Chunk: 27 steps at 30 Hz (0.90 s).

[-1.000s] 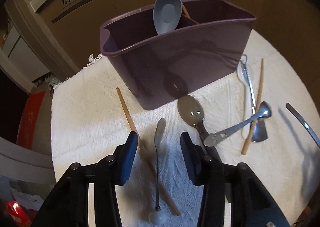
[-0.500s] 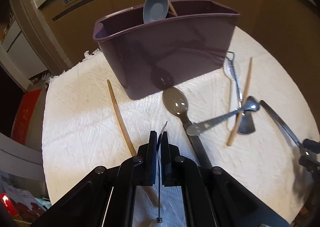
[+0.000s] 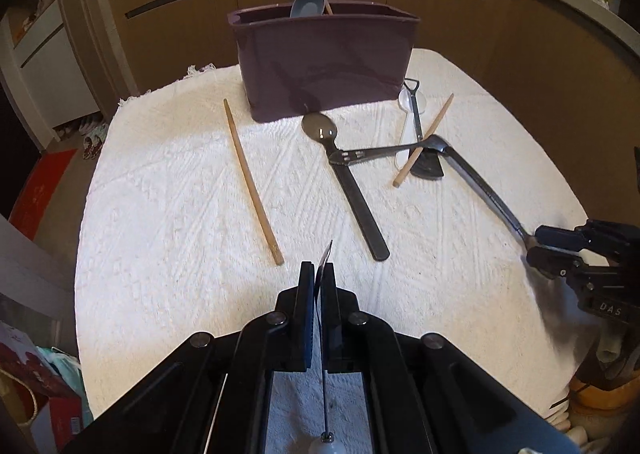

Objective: Organize utensils
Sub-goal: 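Grasp the white-ball-handled metal spoon with the left tool while the right tool lifts the brown spoon, then lift the ball-handled spoon with the left tool while the right tool raises the brown spoon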

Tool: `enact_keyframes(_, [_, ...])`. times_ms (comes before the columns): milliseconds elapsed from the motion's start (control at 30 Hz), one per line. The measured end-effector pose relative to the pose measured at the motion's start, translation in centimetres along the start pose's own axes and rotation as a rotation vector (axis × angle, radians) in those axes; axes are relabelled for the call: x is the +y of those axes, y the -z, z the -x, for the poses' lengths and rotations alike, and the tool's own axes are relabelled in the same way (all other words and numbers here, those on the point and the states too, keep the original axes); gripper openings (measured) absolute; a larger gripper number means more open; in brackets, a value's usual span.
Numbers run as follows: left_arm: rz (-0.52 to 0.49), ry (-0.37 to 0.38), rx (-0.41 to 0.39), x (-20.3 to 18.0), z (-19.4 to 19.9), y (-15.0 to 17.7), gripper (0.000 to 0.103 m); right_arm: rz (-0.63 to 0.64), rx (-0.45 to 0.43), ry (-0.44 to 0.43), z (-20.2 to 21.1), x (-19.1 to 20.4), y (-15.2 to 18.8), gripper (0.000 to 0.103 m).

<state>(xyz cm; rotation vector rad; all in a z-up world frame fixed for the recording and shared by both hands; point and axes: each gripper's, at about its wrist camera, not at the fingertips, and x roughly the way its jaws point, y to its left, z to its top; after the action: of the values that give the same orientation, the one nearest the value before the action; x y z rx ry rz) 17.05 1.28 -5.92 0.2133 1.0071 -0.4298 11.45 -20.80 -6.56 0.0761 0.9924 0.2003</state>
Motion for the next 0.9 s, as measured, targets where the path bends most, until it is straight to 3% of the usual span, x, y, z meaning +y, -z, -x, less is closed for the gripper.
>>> enact_keyframes(133, [0.005, 0.007, 0.047, -0.2, -1.8, 0.9, 0.002, 0.0, -0.003, 0.006, 0.0, -0.3, -0.5, 0.035])
enact_keyframes(333, [0.036, 0.026, 0.061, 0.3, -2.4, 0.4, 0.002, 0.042, -0.003, 0.036, -2.6, 0.2, -5.3, 0.035])
enact_keyframes(467, [0.045, 0.038, 0.065, 0.5, -2.6, 0.1, 0.002, 0.036, 0.04, 0.043, -5.4, -0.1, -7.2, 0.034])
enact_keyframes(567, [0.044, 0.051, 0.069, 0.6, -2.6, 0.1, 0.003, 0.09, 0.032, 0.097, -5.8, 0.7, -7.3, 0.012])
enact_keyframes(667, [0.032, 0.101, 0.071, 0.4, -2.7, 0.2, 0.025, 0.099, 0.019, 0.076, -4.9, 1.2, -6.8, 0.012])
enact_keyframes(700, [0.016, 0.136, 0.072, 0.0, -2.7, 0.1, 0.048, 0.107, 0.01, 0.073, -4.5, 1.5, -6.6, 0.012])
enact_keyframes(733, [-0.011, 0.184, 0.084, -0.7, -2.8, 0.1, 0.082, 0.111, -0.002, 0.071, -4.0, 1.7, -6.4, 0.012])
enact_keyframes(767, [-0.039, 0.222, 0.109, -1.7, -3.1, 0.2, 0.097, 0.113, -0.009, 0.062, -3.6, 1.9, -6.3, 0.012])
enact_keyframes(800, [-0.059, 0.204, 0.113, -2.6, -3.2, 0.3, 0.102, 0.116, -0.014, 0.053, -3.2, 2.1, -6.1, 0.012])
enact_keyframes(833, [-0.088, 0.153, 0.111, -3.4, -3.4, 0.4, 0.101, 0.119, -0.02, 0.051, -2.9, 2.3, -6.0, 0.012])
enact_keyframes(900, [-0.076, 0.121, 0.091, -3.5, -3.4, 0.3, 0.096, 0.128, -0.036, 0.052, -2.1, 2.5, -5.6, 0.012])
